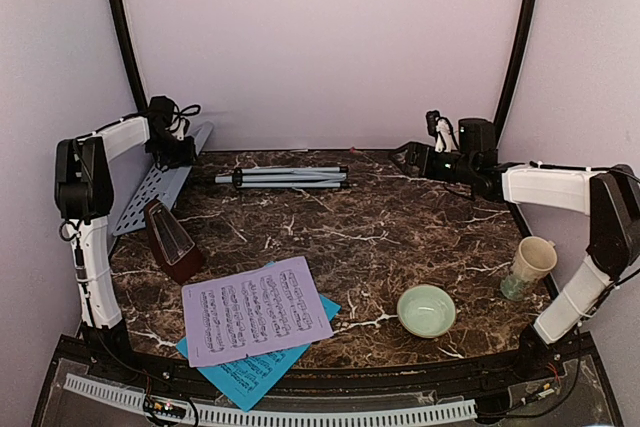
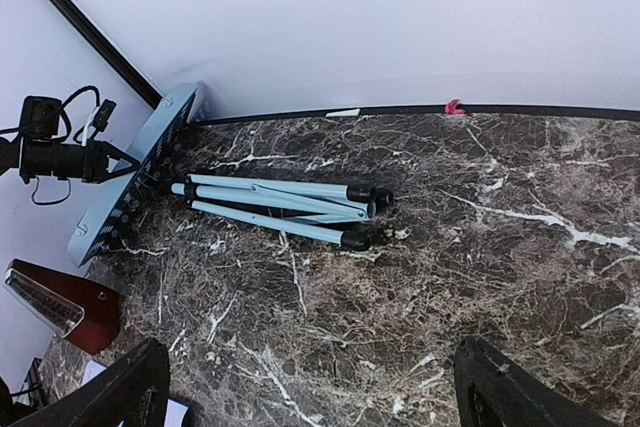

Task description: Set up the instrument practice props

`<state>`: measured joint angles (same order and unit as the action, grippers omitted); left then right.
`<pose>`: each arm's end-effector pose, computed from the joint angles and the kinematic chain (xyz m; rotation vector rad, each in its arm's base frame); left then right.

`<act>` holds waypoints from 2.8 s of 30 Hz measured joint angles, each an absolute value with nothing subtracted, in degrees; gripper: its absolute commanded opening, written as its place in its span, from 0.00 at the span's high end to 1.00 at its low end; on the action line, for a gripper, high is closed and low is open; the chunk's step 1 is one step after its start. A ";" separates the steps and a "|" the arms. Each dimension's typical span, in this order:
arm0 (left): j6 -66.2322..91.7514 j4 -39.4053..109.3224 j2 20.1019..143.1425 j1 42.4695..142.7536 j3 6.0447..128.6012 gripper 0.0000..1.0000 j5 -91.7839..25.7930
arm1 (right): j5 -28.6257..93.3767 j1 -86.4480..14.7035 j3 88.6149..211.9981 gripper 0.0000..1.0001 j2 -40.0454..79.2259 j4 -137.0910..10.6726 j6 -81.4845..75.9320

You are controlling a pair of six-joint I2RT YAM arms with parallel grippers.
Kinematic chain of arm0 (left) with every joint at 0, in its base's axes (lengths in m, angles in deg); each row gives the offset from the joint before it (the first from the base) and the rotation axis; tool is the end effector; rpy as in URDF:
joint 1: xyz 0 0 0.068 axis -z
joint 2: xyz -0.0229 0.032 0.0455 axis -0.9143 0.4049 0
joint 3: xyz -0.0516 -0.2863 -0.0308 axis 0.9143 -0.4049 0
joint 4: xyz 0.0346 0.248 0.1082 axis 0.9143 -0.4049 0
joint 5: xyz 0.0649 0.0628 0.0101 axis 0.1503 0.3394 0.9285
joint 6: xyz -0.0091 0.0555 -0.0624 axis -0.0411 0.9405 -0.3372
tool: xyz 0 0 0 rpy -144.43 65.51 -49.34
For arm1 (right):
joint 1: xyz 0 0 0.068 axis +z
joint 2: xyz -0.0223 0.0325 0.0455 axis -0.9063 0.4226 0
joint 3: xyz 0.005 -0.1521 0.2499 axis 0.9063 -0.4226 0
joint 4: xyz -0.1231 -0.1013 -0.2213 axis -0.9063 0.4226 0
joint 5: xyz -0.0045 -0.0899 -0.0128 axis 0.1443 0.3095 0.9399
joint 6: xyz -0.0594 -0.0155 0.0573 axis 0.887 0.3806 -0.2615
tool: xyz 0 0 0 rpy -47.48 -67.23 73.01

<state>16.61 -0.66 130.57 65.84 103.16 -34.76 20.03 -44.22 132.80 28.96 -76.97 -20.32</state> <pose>0.5384 -0.0102 0.2215 -0.0922 2.4399 -0.2716 0.3714 0.1678 0.2642 -0.1847 1.9710 0.8558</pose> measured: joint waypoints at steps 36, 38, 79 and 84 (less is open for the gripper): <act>21.53 -15.11 136.58 66.45 124.38 1.00 -34.34 | 26.02 -44.25 132.36 0.00 27.28 -79.36 -21.74; 22.03 -15.24 136.25 66.82 124.47 1.00 -33.86 | 27.22 -44.25 132.01 0.00 26.69 -80.58 -21.72; 71.43 10.51 98.16 103.08 101.52 1.00 -33.86 | 8.53 -46.58 135.18 0.00 15.89 -88.10 -14.88; 77.22 14.44 95.49 104.61 98.26 1.00 -40.31 | 1.80 -47.31 140.36 0.00 19.04 -86.04 -15.03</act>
